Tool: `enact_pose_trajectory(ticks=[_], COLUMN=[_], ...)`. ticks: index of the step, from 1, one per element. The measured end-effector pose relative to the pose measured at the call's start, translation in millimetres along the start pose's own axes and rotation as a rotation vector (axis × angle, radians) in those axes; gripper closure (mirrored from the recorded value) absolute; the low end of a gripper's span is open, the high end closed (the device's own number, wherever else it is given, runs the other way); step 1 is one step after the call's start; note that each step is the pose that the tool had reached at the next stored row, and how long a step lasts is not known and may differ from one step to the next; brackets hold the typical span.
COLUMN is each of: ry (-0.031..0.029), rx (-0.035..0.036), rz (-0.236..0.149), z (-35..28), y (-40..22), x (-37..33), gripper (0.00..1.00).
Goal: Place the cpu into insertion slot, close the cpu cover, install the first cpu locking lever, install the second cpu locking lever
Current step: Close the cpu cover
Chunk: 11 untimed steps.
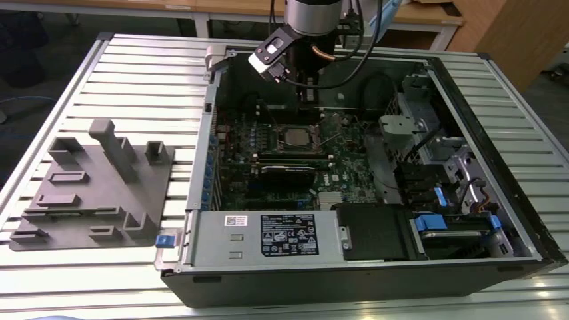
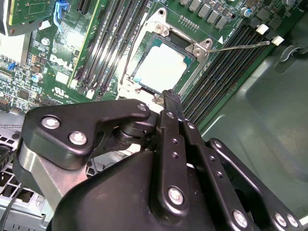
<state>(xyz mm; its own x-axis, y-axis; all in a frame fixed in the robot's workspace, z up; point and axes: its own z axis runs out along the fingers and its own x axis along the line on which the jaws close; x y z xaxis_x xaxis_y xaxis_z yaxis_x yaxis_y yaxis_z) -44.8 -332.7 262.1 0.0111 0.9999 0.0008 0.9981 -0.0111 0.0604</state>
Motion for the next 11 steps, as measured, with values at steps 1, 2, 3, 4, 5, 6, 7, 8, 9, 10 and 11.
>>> enact_pose_trajectory(ticks=[1, 2, 3, 4, 5, 6, 7, 8, 9, 10, 11], ry=[0.0, 0.0, -0.0001, -0.0001, -0.0001, -0.0001, -0.0001, 0.0, -0.0001, -0.0002, -0.0002], rx=[0.0, 0.0, 0.0001, 0.0001, 0.0, 0.0, 0.0, 0.0, 0.0, 0.0001, 0.0001], rz=[0.0, 0.0, 0.0, 0.0, 0.0, 0.0, 0.0, 0.0, 0.0, 0.0, 0.0], z=[0.0, 0.0, -0.1, -0.1, 0.0, 0.0, 0.0, 0.0, 0.0, 0.0, 0.1], y=[0.0, 0.0, 0.0, 0.0, 0.0, 0.0, 0.1, 0.2, 0.5, 1.3, 2.6], x=[0.0, 0.0, 0.0, 0.0, 0.0, 0.0, 0.0, 0.0, 0.0, 0.0, 0.1], gripper=[0.89, 0.89, 0.89, 0.89, 0.89, 0.89, 0.89, 0.89, 0.89, 0.89, 0.89])
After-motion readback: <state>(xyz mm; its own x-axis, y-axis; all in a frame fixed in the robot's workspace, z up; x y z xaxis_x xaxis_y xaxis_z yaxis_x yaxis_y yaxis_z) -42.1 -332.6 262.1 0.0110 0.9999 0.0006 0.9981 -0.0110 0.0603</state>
